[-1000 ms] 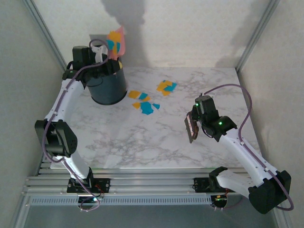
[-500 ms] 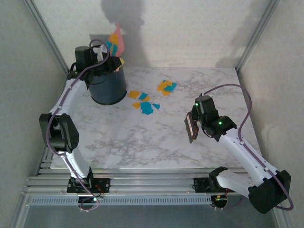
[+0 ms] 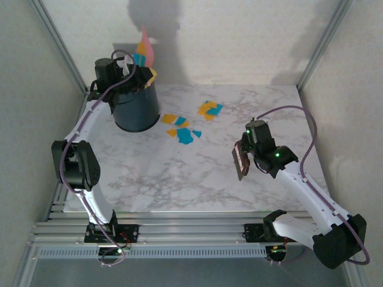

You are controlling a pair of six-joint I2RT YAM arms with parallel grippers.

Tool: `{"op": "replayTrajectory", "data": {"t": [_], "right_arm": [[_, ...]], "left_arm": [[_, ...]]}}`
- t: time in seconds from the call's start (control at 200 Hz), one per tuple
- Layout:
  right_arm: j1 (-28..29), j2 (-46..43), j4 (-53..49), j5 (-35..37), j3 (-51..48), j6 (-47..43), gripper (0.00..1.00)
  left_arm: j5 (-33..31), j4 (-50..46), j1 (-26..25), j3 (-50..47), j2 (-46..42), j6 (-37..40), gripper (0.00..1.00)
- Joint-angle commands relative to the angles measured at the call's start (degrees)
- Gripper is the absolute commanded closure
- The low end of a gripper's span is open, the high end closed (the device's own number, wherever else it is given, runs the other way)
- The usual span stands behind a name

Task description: Sweep away the paper scraps from the table

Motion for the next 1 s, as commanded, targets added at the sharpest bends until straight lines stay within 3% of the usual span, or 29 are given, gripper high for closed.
{"op": "replayTrajectory", "data": {"t": [0.0,0.526,0.991], "right_arm": [[-0.3,0.2,-0.1,0.2,1.6,0.8,1.0],[-0.3,0.3,-0.2,0.3,1.8,0.7,1.0],[-0.3,0.2,-0.4,0.5,1.9,0.4,1.0]], "left_arm": [[0.1,9.9,0.6,-2.7,0.5,-7.5,1.0],[-3.2,31.9,0.7,-11.0,-1.6,-29.2,1.0],[-7.3,41.5,0.6,-15.8,-2.5,-40.3,1.0]]}}
